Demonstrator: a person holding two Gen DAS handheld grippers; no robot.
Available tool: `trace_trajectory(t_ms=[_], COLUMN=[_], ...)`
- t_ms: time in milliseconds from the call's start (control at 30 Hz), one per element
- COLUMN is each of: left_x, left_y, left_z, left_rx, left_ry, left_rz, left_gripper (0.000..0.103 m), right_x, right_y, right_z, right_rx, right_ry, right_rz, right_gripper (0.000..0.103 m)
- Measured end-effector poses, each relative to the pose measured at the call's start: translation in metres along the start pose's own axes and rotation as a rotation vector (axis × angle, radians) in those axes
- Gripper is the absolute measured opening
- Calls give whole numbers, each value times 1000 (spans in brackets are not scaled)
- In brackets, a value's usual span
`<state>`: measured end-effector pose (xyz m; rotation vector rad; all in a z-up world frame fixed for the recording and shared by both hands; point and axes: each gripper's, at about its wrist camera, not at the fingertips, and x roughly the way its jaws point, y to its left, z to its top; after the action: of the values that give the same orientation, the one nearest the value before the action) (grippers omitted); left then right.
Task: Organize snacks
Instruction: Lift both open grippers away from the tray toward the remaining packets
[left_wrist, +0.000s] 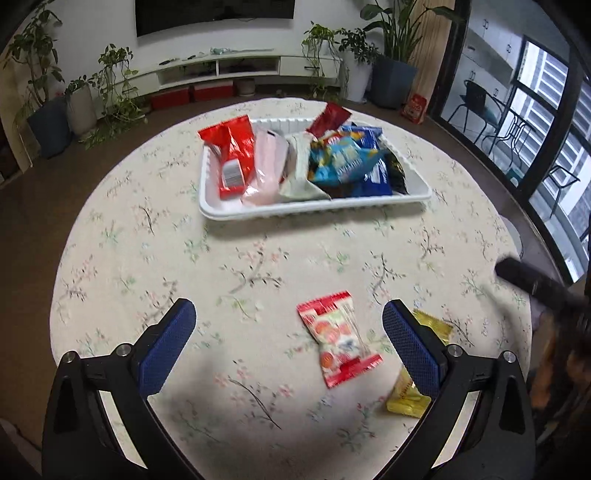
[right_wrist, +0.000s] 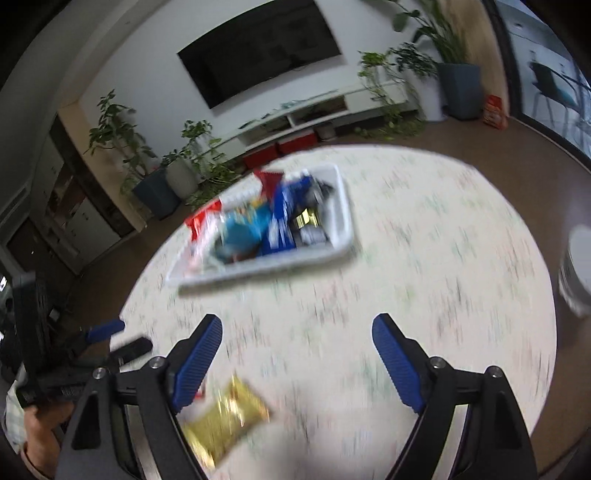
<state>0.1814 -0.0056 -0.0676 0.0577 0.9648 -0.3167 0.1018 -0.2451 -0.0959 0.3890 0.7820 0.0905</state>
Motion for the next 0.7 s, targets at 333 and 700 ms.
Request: trace_trajectory(t_ms=[333, 700], left_x=[33, 58], left_y=[-40, -32], left_z=[-5, -10], left_rx=[99, 47], left_ry=[97, 155], left_rz=[123, 90], left_gripper=[102, 85], right_x=[2, 8], right_y=[0, -3], right_z=[-22, -24], right_rx=[-33, -9], right_ry=[41, 64], right_rz=[-40, -23], right_gripper=[83, 83])
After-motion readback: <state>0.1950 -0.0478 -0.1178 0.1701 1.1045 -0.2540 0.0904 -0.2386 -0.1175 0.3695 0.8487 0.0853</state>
